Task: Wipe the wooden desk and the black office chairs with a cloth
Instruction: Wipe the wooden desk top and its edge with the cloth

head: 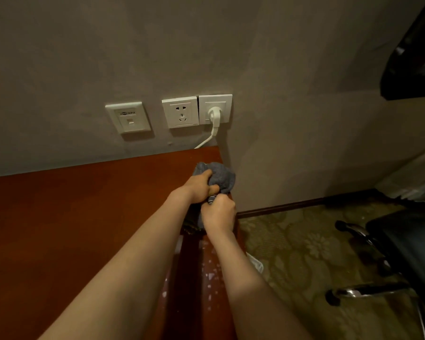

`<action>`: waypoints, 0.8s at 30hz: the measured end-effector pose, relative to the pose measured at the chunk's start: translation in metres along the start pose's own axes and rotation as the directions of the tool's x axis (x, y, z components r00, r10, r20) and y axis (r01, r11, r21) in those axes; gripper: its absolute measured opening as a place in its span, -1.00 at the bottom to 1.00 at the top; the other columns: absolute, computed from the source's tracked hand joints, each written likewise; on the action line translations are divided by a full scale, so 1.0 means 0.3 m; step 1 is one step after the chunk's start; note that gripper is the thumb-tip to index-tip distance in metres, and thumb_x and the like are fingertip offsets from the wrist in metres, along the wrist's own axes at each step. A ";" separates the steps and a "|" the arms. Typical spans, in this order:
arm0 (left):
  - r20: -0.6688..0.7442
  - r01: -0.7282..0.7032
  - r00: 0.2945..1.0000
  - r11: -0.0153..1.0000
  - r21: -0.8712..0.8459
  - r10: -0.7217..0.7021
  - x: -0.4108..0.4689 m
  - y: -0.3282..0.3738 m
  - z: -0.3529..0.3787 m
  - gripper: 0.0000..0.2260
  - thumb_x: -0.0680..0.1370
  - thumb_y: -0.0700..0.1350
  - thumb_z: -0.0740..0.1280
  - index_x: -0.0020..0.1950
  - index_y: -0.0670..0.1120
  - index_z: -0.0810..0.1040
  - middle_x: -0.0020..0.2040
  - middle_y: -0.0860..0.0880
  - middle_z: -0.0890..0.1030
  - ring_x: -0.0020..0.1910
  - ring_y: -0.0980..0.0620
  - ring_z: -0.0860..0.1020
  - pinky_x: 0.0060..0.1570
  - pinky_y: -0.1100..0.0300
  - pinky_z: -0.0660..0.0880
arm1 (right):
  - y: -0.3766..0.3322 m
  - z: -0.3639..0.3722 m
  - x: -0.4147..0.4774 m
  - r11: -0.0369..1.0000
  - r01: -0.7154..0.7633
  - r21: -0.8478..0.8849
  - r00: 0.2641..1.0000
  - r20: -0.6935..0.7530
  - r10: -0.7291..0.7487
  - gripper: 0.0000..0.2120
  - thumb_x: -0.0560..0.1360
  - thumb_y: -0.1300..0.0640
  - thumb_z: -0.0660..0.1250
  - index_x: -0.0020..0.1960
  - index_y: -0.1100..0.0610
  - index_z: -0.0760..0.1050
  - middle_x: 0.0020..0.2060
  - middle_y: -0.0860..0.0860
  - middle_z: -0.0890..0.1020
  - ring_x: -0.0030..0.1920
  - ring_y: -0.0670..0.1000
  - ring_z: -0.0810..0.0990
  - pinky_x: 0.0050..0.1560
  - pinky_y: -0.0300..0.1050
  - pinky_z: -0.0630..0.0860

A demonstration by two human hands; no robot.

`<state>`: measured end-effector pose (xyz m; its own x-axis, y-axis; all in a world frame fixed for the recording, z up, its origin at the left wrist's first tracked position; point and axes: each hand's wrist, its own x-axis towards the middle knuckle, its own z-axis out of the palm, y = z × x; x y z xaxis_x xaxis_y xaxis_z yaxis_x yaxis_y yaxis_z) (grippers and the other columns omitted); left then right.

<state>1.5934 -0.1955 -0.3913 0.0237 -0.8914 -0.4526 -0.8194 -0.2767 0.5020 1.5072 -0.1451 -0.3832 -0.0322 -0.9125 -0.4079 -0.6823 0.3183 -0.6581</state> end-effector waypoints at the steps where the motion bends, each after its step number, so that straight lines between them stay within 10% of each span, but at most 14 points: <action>1: 0.009 0.004 1.000 1.000 0.003 -0.004 -0.012 0.007 0.012 -0.65 0.58 -0.09 0.24 0.32 -0.17 0.31 0.24 -0.26 0.43 0.15 -0.19 0.45 0.06 0.06 0.38 | 0.013 -0.006 -0.015 1.000 -0.005 0.002 1.000 0.000 0.005 -0.87 0.54 0.21 0.24 0.03 0.23 0.51 0.04 0.17 0.59 0.04 0.17 0.58 -0.05 -0.02 0.52; 15: 0.097 0.041 0.993 0.978 0.202 -0.062 -0.176 0.232 0.237 -0.58 0.59 -0.07 0.23 0.39 -0.17 0.24 0.33 -0.26 0.40 0.23 -0.25 0.45 0.12 -0.03 0.41 | 0.258 -0.146 -0.187 0.995 -0.102 -0.011 0.995 -0.023 0.102 -0.80 0.55 0.23 0.20 0.09 0.27 0.54 0.04 0.19 0.60 0.08 0.18 0.57 -0.12 -0.09 0.44; 20: 0.054 0.100 0.992 0.970 0.222 -0.114 -0.200 0.350 0.354 -0.56 0.59 -0.11 0.25 0.43 -0.16 0.24 0.46 -0.23 0.22 0.29 -0.26 0.42 0.11 -0.06 0.43 | 0.350 -0.217 -0.196 0.913 -0.291 0.286 0.950 -0.026 0.311 -0.75 0.59 0.25 0.07 -0.14 0.25 0.48 -0.09 0.16 0.52 -0.12 0.08 0.47 -0.15 -0.08 0.38; 24: -0.031 0.125 0.992 0.979 0.159 -0.122 -0.218 0.365 0.347 -0.62 0.57 -0.10 0.26 0.36 -0.13 0.32 0.35 -0.20 0.40 0.26 -0.20 0.45 0.10 0.03 0.44 | 0.353 -0.258 -0.219 0.972 -0.204 0.121 0.977 -0.031 0.209 -0.78 0.57 0.22 0.13 0.00 0.25 0.54 -0.04 0.16 0.58 -0.01 0.17 0.57 -0.13 -0.05 0.44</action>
<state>1.4425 -0.1300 -0.3834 0.1415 -0.8618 -0.4870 -0.8905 -0.3257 0.3176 1.3804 -0.0712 -0.3771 -0.1968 -0.8333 -0.5165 -0.5682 0.5263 -0.6326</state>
